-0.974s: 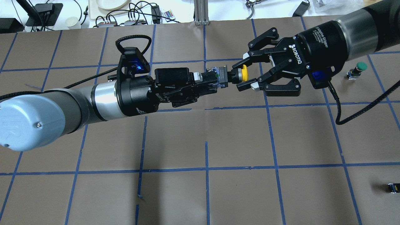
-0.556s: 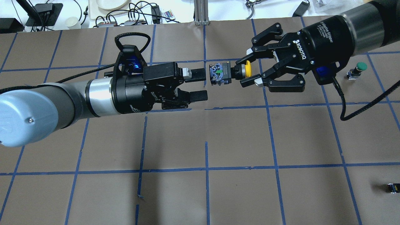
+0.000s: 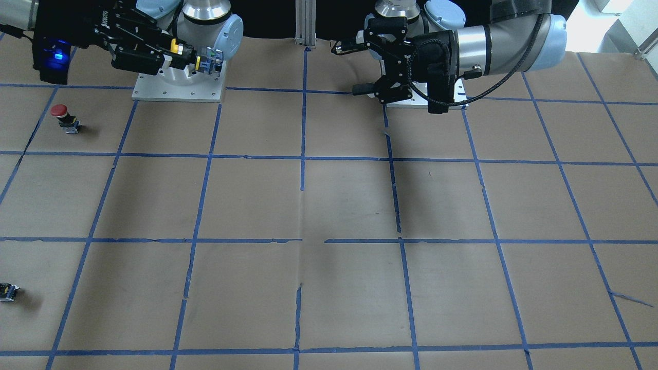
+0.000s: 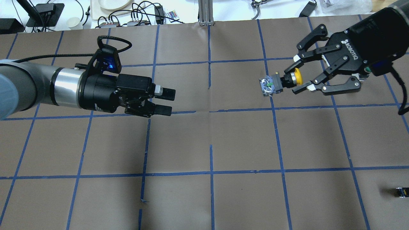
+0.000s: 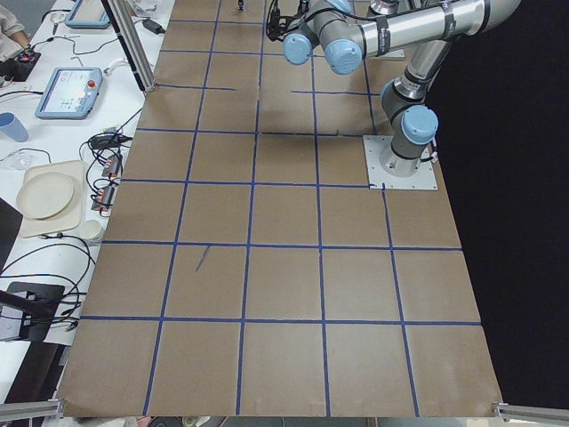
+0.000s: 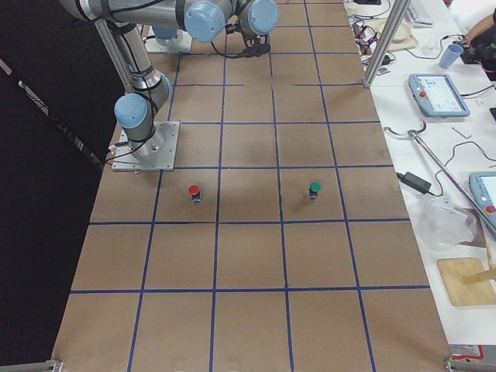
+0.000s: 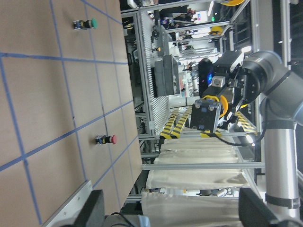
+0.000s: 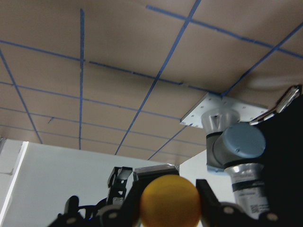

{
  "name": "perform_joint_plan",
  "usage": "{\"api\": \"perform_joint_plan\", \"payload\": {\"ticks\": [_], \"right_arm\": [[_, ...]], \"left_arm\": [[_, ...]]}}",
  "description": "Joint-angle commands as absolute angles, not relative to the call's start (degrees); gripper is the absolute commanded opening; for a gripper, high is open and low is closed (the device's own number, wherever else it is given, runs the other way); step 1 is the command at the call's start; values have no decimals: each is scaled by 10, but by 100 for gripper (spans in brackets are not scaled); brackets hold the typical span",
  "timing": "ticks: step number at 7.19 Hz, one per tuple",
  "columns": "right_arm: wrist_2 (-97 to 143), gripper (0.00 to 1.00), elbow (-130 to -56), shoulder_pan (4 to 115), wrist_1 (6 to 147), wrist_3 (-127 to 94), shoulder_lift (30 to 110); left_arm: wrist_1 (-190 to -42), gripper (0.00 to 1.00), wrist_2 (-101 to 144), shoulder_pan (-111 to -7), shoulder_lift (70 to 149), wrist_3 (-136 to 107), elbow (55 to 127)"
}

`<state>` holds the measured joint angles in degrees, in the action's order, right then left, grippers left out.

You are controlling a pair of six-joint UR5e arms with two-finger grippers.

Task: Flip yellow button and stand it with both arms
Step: 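Open the left gripper and pull it back while the right gripper holds the button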

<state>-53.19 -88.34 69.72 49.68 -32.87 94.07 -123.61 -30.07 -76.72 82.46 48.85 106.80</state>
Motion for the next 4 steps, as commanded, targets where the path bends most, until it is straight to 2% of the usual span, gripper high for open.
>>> {"api": "perform_joint_plan", "payload": {"ticks": [1, 4], "right_arm": [[-754, 5, -883, 693, 588, -196, 939], [-942, 6, -920, 693, 748, -55, 908]], "left_arm": [[-1104, 100, -453, -759, 848, 295, 1028], [-1002, 100, -576, -798, 891, 132, 967]]}}
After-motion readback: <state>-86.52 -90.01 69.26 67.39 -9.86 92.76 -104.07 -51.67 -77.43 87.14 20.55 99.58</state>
